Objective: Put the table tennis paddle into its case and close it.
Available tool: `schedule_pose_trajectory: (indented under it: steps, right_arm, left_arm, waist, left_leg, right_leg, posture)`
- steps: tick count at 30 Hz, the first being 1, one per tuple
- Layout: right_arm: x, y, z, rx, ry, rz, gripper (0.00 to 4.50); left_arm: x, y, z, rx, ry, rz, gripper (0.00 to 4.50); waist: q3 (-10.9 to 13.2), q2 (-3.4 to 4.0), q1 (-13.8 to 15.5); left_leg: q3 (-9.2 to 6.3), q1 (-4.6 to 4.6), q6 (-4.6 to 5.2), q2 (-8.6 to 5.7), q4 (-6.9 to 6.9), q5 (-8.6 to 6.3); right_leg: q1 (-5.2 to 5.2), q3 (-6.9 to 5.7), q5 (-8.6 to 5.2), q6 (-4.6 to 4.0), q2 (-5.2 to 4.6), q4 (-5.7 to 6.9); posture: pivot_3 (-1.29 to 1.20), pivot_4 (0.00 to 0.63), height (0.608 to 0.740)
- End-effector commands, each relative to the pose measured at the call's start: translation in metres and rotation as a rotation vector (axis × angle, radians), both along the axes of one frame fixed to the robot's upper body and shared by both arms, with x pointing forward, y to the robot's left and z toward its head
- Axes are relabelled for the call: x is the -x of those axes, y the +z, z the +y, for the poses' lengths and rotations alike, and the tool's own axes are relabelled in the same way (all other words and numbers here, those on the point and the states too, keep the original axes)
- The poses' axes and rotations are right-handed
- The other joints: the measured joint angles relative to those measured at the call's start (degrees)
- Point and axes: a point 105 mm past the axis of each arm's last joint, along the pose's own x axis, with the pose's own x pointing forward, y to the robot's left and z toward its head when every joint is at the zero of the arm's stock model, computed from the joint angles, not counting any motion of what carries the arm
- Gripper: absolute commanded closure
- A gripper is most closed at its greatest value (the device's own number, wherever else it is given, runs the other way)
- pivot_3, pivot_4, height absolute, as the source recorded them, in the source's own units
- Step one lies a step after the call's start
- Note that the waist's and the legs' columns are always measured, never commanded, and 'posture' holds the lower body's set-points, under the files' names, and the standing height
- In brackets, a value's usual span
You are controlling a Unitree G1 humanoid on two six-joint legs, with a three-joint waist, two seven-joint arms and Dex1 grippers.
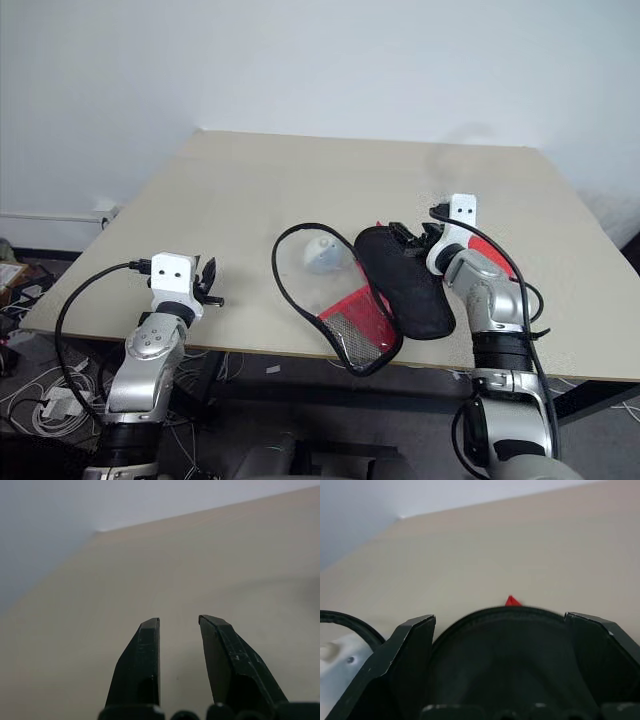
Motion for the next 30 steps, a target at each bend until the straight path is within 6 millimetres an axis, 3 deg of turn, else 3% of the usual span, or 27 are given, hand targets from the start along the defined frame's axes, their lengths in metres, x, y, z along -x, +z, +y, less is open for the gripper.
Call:
schedule_pose_trajectory:
  steps: [1,8,12,16,19,23,30]
  right_arm:
    - [-0.008,0.023,-0.001,0.002,-0.018,-0.087,0.04]
    - [-0.006,0.022,-0.008,-0.003,-0.054,-0.087,0.04]
    - [0.001,0.024,-0.027,0.029,-0.099,-0.065,0.04]
    - [0.015,0.012,-0.070,0.098,-0.227,0.028,0.04]
    - [0.027,0.000,-0.088,0.111,-0.281,0.108,0.04]
    - [0.041,-0.023,-0.099,0.232,-0.274,0.265,0.04]
    - [0.057,-0.036,-0.112,0.231,-0.285,0.368,0.04]
  left_arm:
    - [-0.006,0.021,-0.006,-0.002,-0.019,-0.070,3.20]
    - [-0.011,0.027,-0.023,-0.011,-0.097,-0.085,3.20]
    - [-0.016,0.022,-0.039,-0.009,-0.167,-0.065,3.20]
    - [-0.025,0.018,-0.059,0.011,-0.227,-0.054,3.20]
    - [-0.030,0.014,-0.067,0.017,-0.257,-0.044,3.20]
    - [-0.036,0.015,-0.075,0.039,-0.281,-0.035,3.20]
    - [-0.036,0.014,-0.081,0.030,-0.320,-0.030,3.20]
  waist:
    - [0.00,0.00,0.02]
    - [0.00,0.00,-0.02]
    - [0.00,0.01,0.06]
    - [0.00,0.01,0.50]
    - [-0.01,0.02,0.30]
    - [0.01,0.10,-0.23]
    - [0.00,0.11,0.05]
  left_leg:
    - [0.00,0.00,0.00,-0.01,0.00,0.00]
    - [0.01,0.00,-0.02,-0.01,-0.02,0.01]
    - [0.01,0.00,-0.03,-0.01,-0.04,0.01]
    - [0.02,-0.01,-0.02,-0.04,-0.02,0.01]
    - [0.03,-0.01,-0.01,-0.06,-0.02,0.01]
    - [0.03,0.02,0.05,0.02,-0.06,0.08]
    - [0.00,0.00,0.20,-0.01,-0.02,0.14]
  right_leg:
    - [0.00,0.00,0.00,0.00,0.00,0.00]
    - [0.00,0.00,0.00,0.00,0.00,0.00]
    - [0.00,-0.02,0.00,0.00,0.00,0.00]
    - [0.04,-0.03,0.00,0.00,-0.02,-0.03]
    - [0.03,0.00,0.00,0.00,-0.02,-0.04]
    - [0.02,0.02,0.00,0.00,0.04,0.00]
    - [0.04,0.04,0.00,0.00,0.02,-0.03]
  posture:
    - [0.00,0.000,0.715]
    - [0.00,0.000,0.715]
    - [0.00,0.000,0.715]
    - [0.00,0.000,0.715]
    - [0.00,0.000,0.715]
    - [0.00,0.000,0.715]
    - [0.00,0.000,0.715]
